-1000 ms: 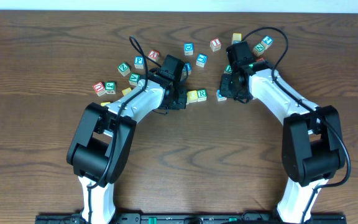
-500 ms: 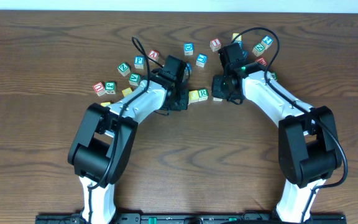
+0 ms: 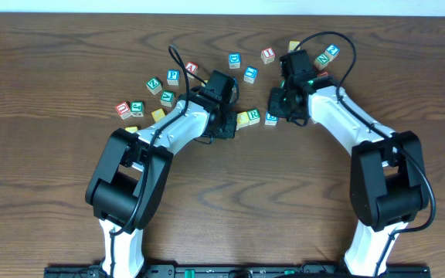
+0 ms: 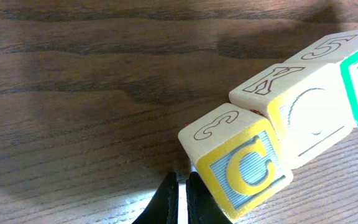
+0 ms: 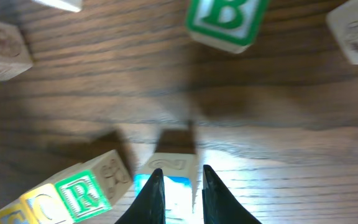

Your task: Spell out CORL

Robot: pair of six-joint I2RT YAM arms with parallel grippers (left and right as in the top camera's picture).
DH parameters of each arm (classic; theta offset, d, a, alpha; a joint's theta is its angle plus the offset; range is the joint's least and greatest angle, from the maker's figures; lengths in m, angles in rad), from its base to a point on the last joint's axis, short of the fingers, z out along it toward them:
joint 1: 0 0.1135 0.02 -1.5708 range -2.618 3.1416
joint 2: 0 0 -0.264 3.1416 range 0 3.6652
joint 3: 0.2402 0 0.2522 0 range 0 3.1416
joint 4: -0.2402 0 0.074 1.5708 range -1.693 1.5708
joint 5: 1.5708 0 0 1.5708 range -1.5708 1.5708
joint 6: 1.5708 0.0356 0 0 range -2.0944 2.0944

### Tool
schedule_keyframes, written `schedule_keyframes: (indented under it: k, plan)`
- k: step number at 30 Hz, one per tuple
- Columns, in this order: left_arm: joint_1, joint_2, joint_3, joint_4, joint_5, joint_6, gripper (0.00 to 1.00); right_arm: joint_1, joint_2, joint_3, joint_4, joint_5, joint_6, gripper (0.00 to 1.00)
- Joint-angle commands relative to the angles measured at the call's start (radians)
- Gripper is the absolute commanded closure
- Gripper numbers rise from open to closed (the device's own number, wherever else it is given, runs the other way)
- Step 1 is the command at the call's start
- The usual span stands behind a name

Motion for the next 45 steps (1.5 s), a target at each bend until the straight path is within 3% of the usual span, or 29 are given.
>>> schedule_keyframes:
  k: [1, 24, 45]
  plan:
    - [0.002, 0.011, 0.017, -0.006, -0.014, 0.031, 0.93, -0.044, -0.032, 0.022, -0.006, -0.005, -0.017, 0.84]
    - [0.002, 0.011, 0.017, 0.099, -0.059, 0.03, 0.92, -0.06, -0.032, 0.003, -0.114, 0.033, 0.063, 0.87]
    - [0.002, 0.011, 0.017, 0.086, -0.058, 0.03, 0.92, -0.014, -0.015, -0.069, 0.007, 0.029, 0.074, 0.85]
